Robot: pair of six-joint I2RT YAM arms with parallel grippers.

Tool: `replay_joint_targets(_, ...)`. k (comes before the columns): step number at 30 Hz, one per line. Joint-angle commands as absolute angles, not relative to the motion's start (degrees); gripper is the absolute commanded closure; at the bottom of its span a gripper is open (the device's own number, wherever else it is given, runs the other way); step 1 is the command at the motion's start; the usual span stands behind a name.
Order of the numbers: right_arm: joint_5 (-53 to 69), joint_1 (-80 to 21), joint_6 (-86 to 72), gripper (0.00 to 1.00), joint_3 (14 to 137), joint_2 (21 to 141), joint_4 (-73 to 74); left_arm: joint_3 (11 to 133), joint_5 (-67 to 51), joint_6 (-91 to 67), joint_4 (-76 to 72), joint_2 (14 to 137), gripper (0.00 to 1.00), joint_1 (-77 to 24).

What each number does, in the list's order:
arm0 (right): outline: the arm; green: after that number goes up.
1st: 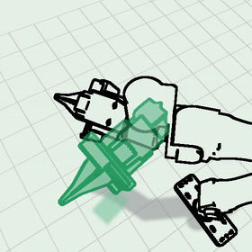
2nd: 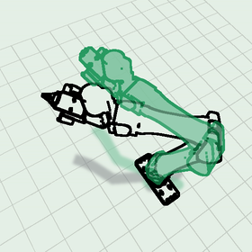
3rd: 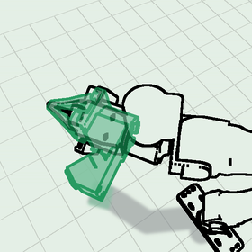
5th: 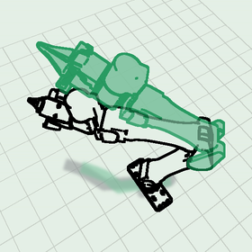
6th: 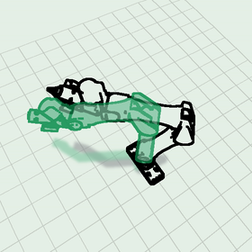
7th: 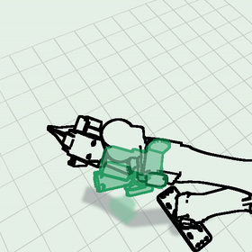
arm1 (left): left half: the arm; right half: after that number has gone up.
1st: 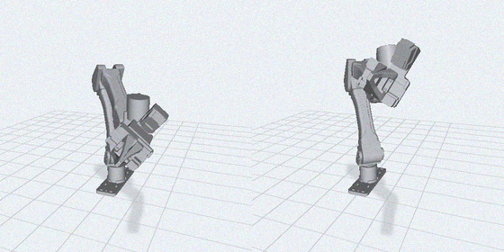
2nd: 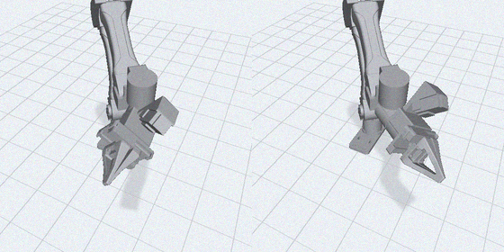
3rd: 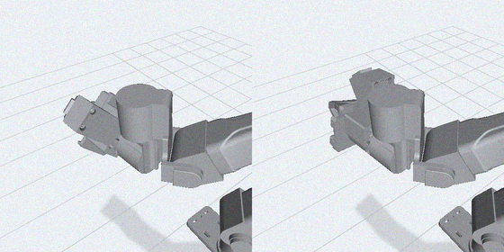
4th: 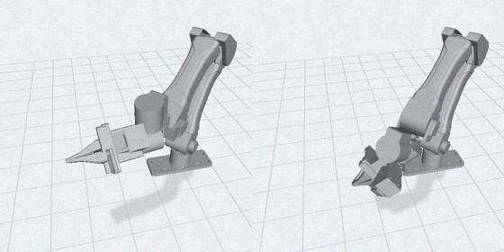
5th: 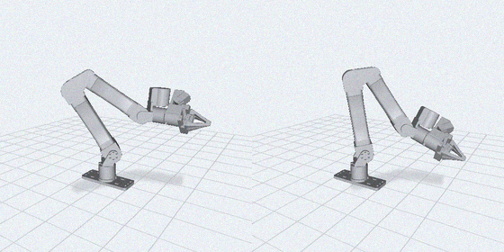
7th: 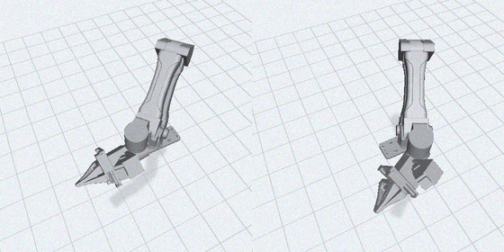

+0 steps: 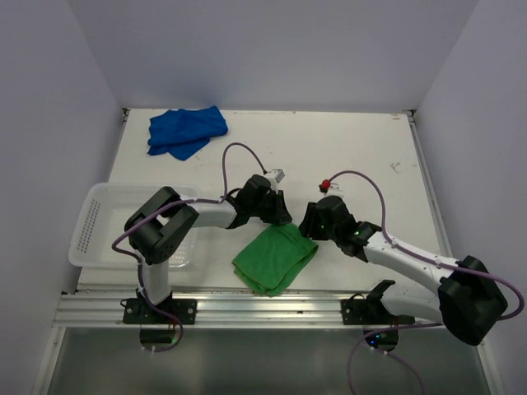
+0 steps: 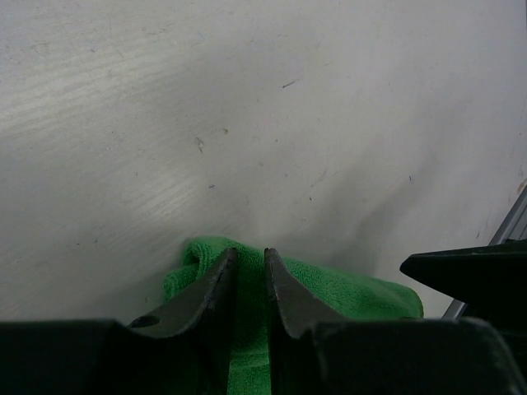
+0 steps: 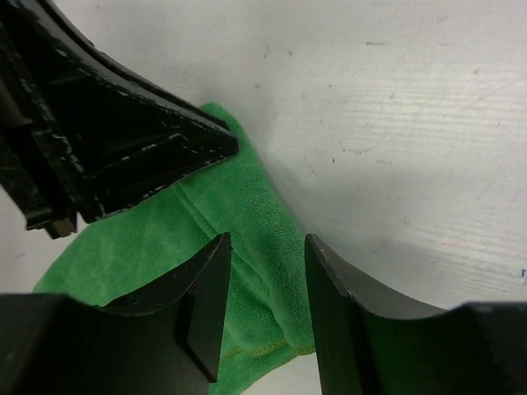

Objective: Roll the towels
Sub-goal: Roll the towel

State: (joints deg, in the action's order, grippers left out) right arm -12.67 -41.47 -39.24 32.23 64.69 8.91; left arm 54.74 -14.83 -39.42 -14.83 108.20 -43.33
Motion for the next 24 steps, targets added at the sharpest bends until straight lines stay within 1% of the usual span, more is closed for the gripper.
replay_joint_targets(1,-2.11,-38.59,-41.40,0.55,30.59,66.71,4.84,53.09,-12.57,-38.14,-12.66,107.40,0.76,-43.77)
replay_joint_targets(6,2.10,-36.74,-41.05,0.55,29.79,69.95,3.43,53.00,-12.66,-37.97,-12.39,107.40,0.76,-43.77)
replay_joint_targets(11,4.13,-36.74,-40.34,0.60,29.09,70.93,2.37,53.00,-12.57,-37.97,-12.31,107.49,0.76,-43.77)
replay_joint_targets(14,3.78,-36.65,-38.68,0.74,28.74,71.02,2.64,53.44,-12.39,-37.62,-11.69,107.40,0.76,-43.77)
replay_joint_targets(15,3.87,-36.65,-38.06,0.81,28.74,71.28,2.72,53.87,-12.31,-37.44,-11.43,107.32,0.76,-43.77)
replay_joint_targets(16,3.69,-36.74,-37.19,0.85,28.48,71.28,2.64,54.14,-12.30,-37.09,-11.16,107.14,0.76,-43.77)
replay_joint_targets(18,2.91,-36.83,-36.13,0.90,28.39,71.37,2.64,54.75,-11.87,-36.65,-10.02,106.79,0.76,-43.77)
replay_joint_targets(19,2.29,-36.74,-35.51,0.95,28.30,71.37,3.07,55.54,-11.43,-36.04,-9.06,106.44,0.76,-43.77)
replay_joint_targets(22,0.45,-37.00,-33.85,1.00,28.30,71.02,2.64,56.95,-10.38,-35.07,-7.48,105.56,0.76,-43.33)
replay_joint_targets(24,-1.93,-37.52,-32.26,1.00,29.09,70.75,2.81,58.09,-9.85,-34.54,-6.07,105.03,0.75,-42.98)
